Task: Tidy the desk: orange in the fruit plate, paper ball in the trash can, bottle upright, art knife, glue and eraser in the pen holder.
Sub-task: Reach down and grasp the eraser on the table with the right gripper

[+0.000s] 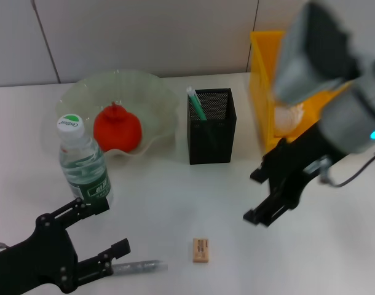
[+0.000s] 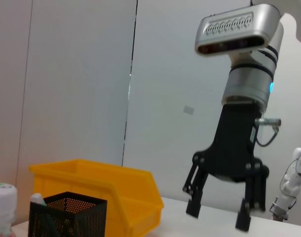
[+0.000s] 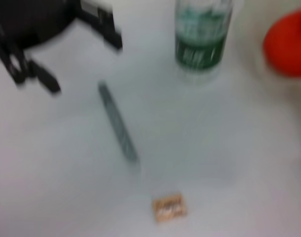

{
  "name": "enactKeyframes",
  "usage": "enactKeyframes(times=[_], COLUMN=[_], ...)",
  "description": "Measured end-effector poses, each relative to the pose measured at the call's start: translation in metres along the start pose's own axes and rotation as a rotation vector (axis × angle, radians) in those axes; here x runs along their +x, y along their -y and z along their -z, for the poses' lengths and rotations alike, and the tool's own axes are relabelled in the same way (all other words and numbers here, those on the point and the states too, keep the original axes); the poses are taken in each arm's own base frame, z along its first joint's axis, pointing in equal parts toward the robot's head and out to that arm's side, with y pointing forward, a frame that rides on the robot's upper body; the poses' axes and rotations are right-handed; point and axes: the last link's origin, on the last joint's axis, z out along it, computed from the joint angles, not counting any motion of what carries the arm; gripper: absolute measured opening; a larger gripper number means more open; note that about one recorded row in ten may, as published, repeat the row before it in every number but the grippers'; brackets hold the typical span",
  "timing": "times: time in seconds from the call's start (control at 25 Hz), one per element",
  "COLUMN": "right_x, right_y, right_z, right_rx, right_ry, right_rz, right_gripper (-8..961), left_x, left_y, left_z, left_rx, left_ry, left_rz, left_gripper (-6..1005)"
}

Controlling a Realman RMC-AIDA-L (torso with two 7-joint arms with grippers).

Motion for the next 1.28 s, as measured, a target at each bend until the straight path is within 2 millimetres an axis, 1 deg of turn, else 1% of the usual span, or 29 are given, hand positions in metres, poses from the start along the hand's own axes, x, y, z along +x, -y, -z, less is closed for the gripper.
enactKeyframes(times=[0.04,0.16,0.2,0.24,0.28,0.36,0.4,0.44,0.56,0.6,0.8,1.12,1.28], right_x=[0.000,-0.015,-0.024,-0.024,-0.028,-0.035,-0.039,-0.039,-0.038,-0.038,-0.041,-0.052,-0.056], right_y=[0.000,-0.008,-0.009,-0.009,-0.010,-0.012,-0.017,-0.017,-0.022,-0.022,-0.023,-0.027,-0.033], right_z=[0.000,-0.017,-0.024,-0.024,-0.028,-0.035,-0.044,-0.044,-0.060,-0.068,-0.078,-0.084,-0.088], right_rx=[0.000,0.006,0.013,0.013,0.012,0.001,-0.011,-0.011,-0.002,0.006,0.006,0.037,0.010], right_ry=[0.000,-0.076,-0.093,-0.093,-0.102,-0.130,-0.166,-0.166,-0.222,-0.240,-0.243,-0.210,-0.186], right_rz=[0.000,0.031,0.053,0.053,0.070,0.112,0.179,0.179,0.262,0.291,0.313,0.297,0.290], right_gripper=[784,784,784,785,785,785,785,784,782,782,778,773,771], left_x=[0.000,0.000,-0.001,-0.001,-0.001,-0.001,-0.001,-0.001,-0.001,-0.001,-0.001,-0.001,0.000], left_y=[0.000,0.001,0.001,0.002,0.002,0.003,0.004,0.004,0.004,0.004,0.004,0.004,0.004], left_z=[0.000,0.001,0.001,0.001,0.001,0.000,0.000,0.000,-0.001,-0.001,-0.001,-0.001,-0.001], left_rx=[0.002,0.006,0.008,0.012,0.014,0.016,0.016,0.016,0.016,0.016,0.016,0.017,0.018], left_ry=[0.001,0.005,0.007,0.010,0.013,0.015,0.015,0.015,0.015,0.015,0.015,0.015,0.014], left_rz=[0.000,0.005,0.006,0.006,0.006,0.005,0.005,0.004,0.004,0.004,0.004,0.004,0.004], left_gripper=[764,783,789,796,802,802,802,802,801,801,801,802,802])
